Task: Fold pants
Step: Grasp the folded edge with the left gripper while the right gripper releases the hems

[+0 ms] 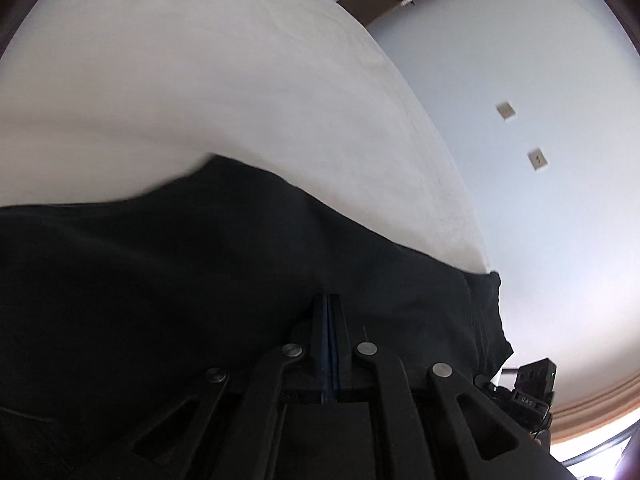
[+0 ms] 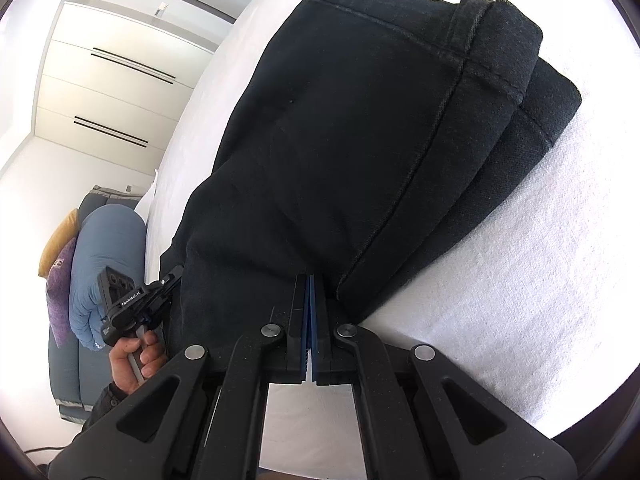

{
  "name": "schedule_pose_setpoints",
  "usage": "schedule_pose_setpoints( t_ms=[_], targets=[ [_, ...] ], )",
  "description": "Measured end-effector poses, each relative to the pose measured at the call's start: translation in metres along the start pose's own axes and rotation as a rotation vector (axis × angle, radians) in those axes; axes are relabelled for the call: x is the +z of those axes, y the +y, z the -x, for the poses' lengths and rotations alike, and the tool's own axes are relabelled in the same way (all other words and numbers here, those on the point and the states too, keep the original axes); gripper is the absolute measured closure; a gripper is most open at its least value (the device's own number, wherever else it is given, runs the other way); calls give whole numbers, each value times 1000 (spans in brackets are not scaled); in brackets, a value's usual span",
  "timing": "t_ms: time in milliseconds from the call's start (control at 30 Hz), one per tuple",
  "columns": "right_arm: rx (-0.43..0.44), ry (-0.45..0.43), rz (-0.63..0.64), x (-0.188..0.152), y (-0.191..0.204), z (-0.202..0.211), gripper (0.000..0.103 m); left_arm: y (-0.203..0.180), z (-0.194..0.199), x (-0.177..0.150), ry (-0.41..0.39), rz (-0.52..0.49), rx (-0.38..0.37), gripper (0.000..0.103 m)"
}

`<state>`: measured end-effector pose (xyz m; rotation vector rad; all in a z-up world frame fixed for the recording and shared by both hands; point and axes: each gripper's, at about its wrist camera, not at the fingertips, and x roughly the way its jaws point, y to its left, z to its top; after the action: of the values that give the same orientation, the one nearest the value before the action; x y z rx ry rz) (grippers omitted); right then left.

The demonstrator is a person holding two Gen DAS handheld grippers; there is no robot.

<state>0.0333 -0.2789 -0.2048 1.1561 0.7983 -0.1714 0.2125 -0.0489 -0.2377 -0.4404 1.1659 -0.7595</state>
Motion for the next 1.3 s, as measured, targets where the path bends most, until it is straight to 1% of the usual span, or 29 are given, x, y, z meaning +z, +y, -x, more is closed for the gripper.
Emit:
schedule_pose_setpoints(
  t_ms=[67,100,200,233,267,300,333,367,433,467,500,533,567,633,667,733,800,833,867,900,933,967,1000,1033,1067,1100,1133,1233,1300],
  targets=[
    [3,-2,5,-1,-1,1,103,28,28,-1,-56,38,26,98],
    [4,-6,10,-2,-1,1,103,43,43,-2,-78,57,60,98],
    [12,-8,4,-2,-1,2,103,66,82,-7,-150,78,158,98],
    [21,-4,-10,-2,-1,2,103,74,101,-11,-186,94,218,98],
    [27,0,-22,-2,1,5,103,78,112,-15,-209,104,253,98],
    [29,2,-23,-2,4,8,103,79,125,-20,-232,110,315,102],
    [37,1,-14,-2,8,12,94,75,133,-26,-248,105,368,100],
    [60,-2,-3,-3,13,17,93,67,139,-34,-255,90,386,100],
    [124,-14,10,-5,22,26,91,35,140,-49,-255,49,341,98],
    [157,-22,19,-6,26,29,82,17,134,-56,-256,21,326,93],
    [182,-25,28,-6,28,30,74,-2,125,-63,-253,-6,304,76],
    [192,-26,31,-6,28,29,55,-20,111,-70,-245,-30,280,66],
    [191,-31,28,-4,26,26,47,-39,97,-75,-230,-53,265,65],
    [181,-38,18,3,15,19,49,-68,58,-82,-173,-90,247,65],
    [186,-33,-5,8,6,15,58,-73,42,-88,-144,-100,249,65],
    [186,-50,-51,18,-10,19,71,-94,6,-95,-79,-143,275,65],
    [155,-115,-76,26,-25,36,72,-115,-13,-112,-57,-179,306,65],
    [141,-145,-104,29,-36,45,74,-123,-23,-115,-44,-192,339,62],
    [130,-177,-137,31,-48,57,77,-119,-28,-112,-42,-198,357,61],
    [119,-209,-169,32,-58,70,77,-123,-29,-113,-40,-199,367,61],
    [117,-241,-192,32,-65,85,77,-136,-42,-106,-34,-188,366,61],
    [108,-266,-195,32,-66,97,71,-138,-43,-110,-29,-176,360,61],
    [64,-288,-198,30,-66,109,69,-137,-43,-108,-25,-170,358,61],
    [60,-299,-209,28,-68,118,69,-131,-42,-109,-22,-172,361,61],
    [105,-295,-242,25,-72,123,66,-124,-35,-100,-23,-177,366,61],
    [138,-281,-274,22,-75,124,58,-127,-35,-101,-23,-185,372,60],
    [157,-269,-295,19,-76,123,45,-132,-35,-105,-25,-195,381,59],
    [164,-253,-302,17,-78,108,45,-135,-33,-105,-25,-194,392,59],
    [209,-255,-345,8,-77,93,45,-128,-23,-104,-21,-195,391,59]
  ],
)
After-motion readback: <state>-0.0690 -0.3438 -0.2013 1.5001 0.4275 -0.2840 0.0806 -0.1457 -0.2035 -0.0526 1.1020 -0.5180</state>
